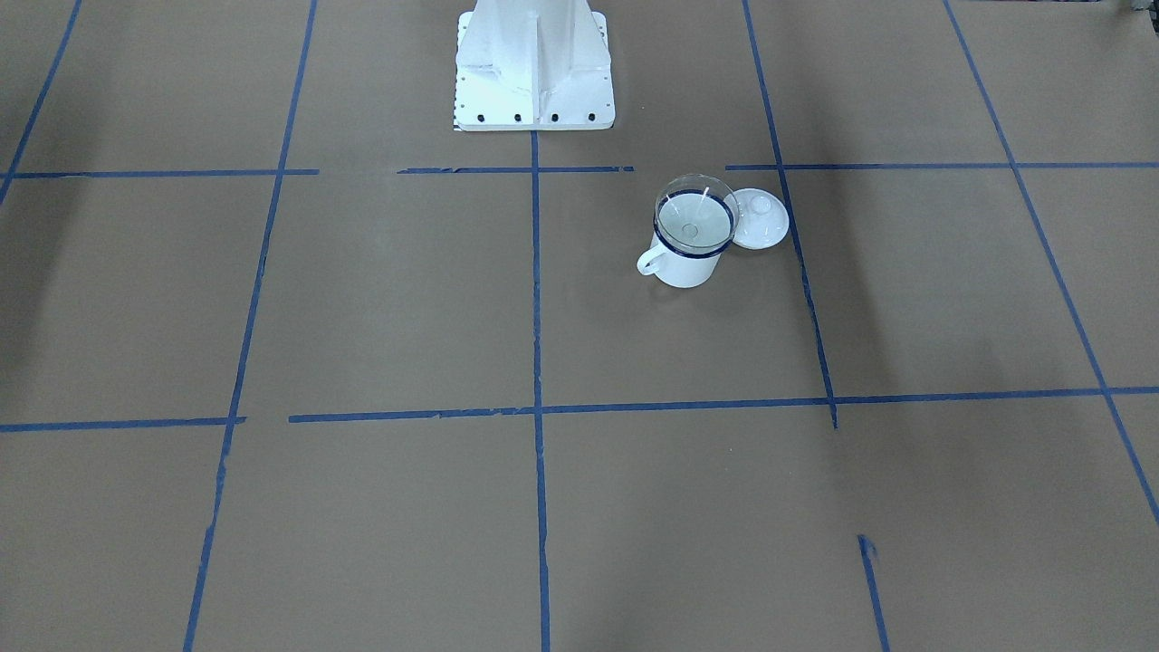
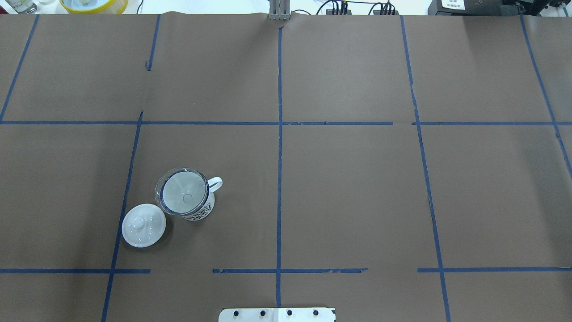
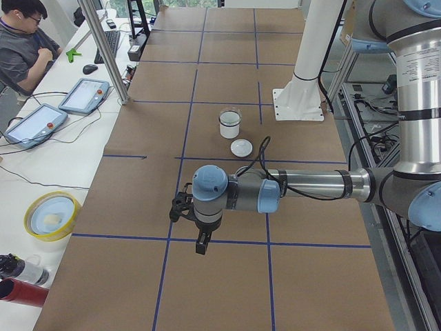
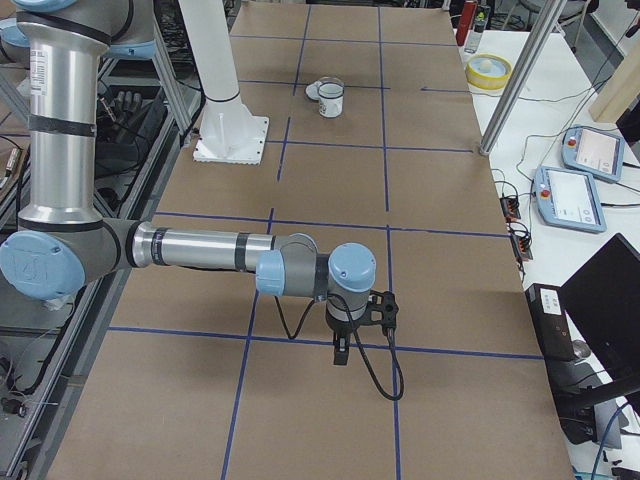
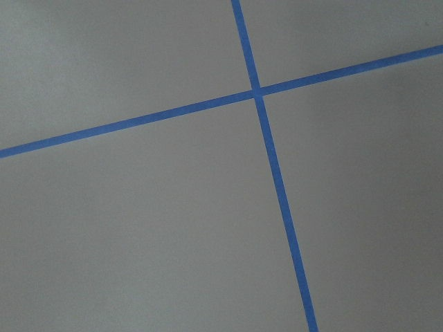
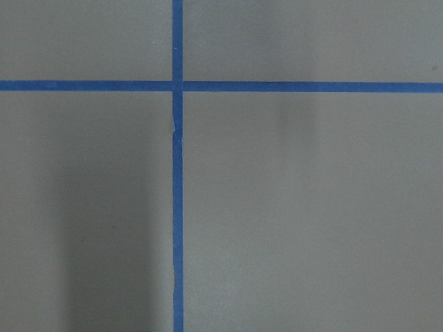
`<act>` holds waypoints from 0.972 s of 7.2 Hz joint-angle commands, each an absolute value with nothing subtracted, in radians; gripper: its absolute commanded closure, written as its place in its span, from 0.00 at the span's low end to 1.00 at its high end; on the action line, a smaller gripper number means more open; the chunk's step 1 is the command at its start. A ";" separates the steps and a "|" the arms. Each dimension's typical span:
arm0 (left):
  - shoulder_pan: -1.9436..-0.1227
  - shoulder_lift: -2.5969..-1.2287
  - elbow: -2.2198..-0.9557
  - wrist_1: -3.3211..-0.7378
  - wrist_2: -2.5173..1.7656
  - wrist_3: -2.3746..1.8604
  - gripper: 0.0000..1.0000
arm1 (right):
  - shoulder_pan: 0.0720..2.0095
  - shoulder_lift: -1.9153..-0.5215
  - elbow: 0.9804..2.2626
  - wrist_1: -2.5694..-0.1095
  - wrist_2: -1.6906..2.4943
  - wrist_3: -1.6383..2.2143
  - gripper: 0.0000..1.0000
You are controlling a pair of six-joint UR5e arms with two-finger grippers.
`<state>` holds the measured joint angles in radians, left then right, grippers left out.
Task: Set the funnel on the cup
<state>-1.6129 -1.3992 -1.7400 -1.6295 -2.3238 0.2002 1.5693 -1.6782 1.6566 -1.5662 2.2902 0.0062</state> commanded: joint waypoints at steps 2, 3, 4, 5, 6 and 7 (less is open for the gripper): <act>-1.612 -1.399 -1.723 -1.608 -2.313 0.205 0.00 | 1.569 -1.678 1.657 -1.566 2.290 0.006 0.00; -1.612 -1.401 -1.741 -1.611 -2.319 0.206 0.00 | 1.569 -1.678 1.657 -1.566 2.290 0.006 0.00; -1.614 -1.399 -1.750 -1.611 -2.324 0.207 0.00 | 1.569 -1.678 1.657 -1.566 2.290 0.006 0.00; -1.614 -1.399 -1.749 -1.611 -2.322 0.206 0.00 | 1.569 -1.678 1.657 -1.566 2.290 0.006 0.00; -1.615 -1.399 -1.749 -1.611 -2.322 0.206 0.00 | 1.569 -1.678 1.657 -1.566 2.290 0.006 0.00; -1.615 -1.399 -1.749 -1.611 -2.322 0.206 0.00 | 1.569 -1.678 1.657 -1.566 2.290 0.006 0.00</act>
<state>-1.6146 -1.3990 -1.7482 -1.6106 -2.3224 0.2057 1.5693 -1.6782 1.6567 -1.5662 2.2902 0.0062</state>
